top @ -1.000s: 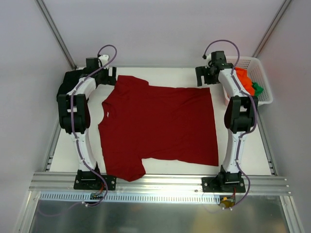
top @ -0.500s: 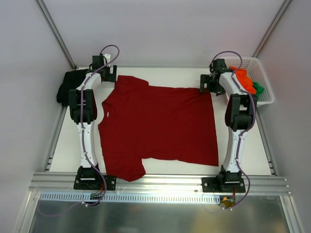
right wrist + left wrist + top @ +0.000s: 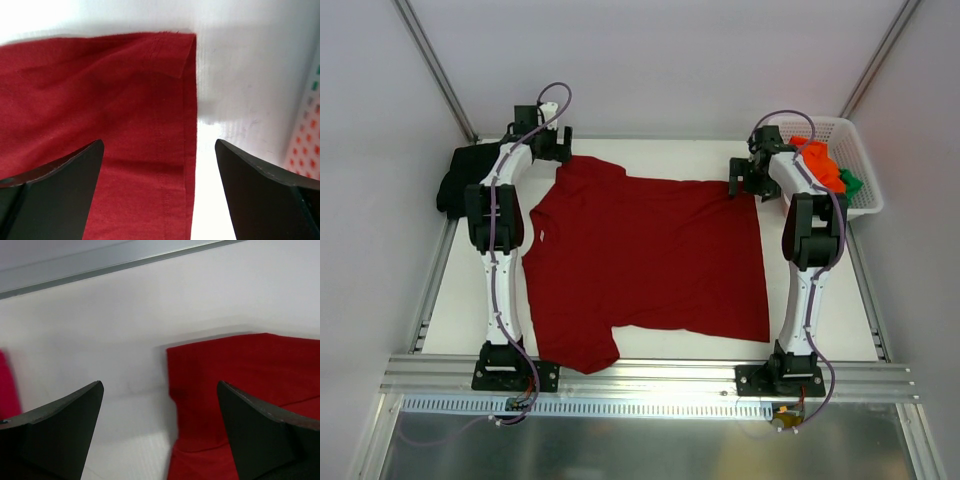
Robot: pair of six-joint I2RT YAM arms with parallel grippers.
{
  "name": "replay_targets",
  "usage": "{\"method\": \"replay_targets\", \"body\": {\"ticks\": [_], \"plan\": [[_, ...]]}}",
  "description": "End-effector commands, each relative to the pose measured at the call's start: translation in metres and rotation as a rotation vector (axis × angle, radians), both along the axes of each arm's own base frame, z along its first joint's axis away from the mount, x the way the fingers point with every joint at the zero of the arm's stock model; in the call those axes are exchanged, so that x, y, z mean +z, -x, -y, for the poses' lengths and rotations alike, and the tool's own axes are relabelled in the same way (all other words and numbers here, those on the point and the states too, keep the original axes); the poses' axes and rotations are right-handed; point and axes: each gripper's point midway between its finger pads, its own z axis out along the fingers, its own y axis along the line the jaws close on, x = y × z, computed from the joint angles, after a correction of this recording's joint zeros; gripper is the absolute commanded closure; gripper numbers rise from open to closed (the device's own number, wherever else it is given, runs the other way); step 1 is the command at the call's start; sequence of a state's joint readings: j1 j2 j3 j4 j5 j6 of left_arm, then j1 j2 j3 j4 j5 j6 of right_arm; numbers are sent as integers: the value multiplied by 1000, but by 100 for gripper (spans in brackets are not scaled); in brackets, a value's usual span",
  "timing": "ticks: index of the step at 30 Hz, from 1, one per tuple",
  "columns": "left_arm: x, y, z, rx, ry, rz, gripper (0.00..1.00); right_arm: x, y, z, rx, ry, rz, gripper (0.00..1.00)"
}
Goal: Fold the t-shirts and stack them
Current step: Fold the tshirt
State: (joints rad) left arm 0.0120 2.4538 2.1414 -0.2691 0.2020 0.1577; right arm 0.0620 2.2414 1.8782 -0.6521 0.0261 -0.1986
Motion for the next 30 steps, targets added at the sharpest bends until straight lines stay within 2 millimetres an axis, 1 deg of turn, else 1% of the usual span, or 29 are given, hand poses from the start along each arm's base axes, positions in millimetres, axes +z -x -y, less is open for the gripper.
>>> {"method": "replay_targets", "body": {"ticks": [1,2,3,6,9,10,11,12,13,14,15,22,24,25,26,28,30], "plan": [[11,0,30,-90,122,0,1,23,0,6,-41,-31,51,2],[12,-2,32,-97,134,5,1,23,1,1,-37,-63,49,3],[13,-2,37,-116,153,6,1,26,-2,-3,-27,-90,67,3],[19,-8,45,-135,199,20,1,26,1,-11,-16,-134,60,4],[19,-12,48,-133,217,24,1,28,2,-20,9,-178,66,5],[22,-15,48,-137,216,35,1,32,1,-22,16,-184,81,5],[23,-16,46,-132,210,42,1,32,0,-25,28,-194,92,5],[24,-18,60,-143,198,47,1,33,0,-26,32,-198,96,5],[25,-22,58,-133,178,63,1,36,-1,-28,37,-204,103,5],[23,-23,58,-134,177,62,1,39,-1,-28,41,-210,105,5],[26,-24,59,-137,178,68,1,41,-1,-31,49,-218,105,5],[21,-10,74,-174,254,18,1,47,1,-39,66,-250,103,5],[18,-4,77,-182,278,-5,5,47,3,-44,69,-264,91,5],[22,-1,78,-180,286,-8,6,48,4,-44,67,-268,88,5],[12,6,77,-172,287,-47,7,49,5,-45,71,-272,86,5],[8,12,70,-154,239,-68,8,53,7,-48,76,-282,86,5],[4,16,55,-100,180,-92,5,53,8,-47,74,-281,85,5]]}}
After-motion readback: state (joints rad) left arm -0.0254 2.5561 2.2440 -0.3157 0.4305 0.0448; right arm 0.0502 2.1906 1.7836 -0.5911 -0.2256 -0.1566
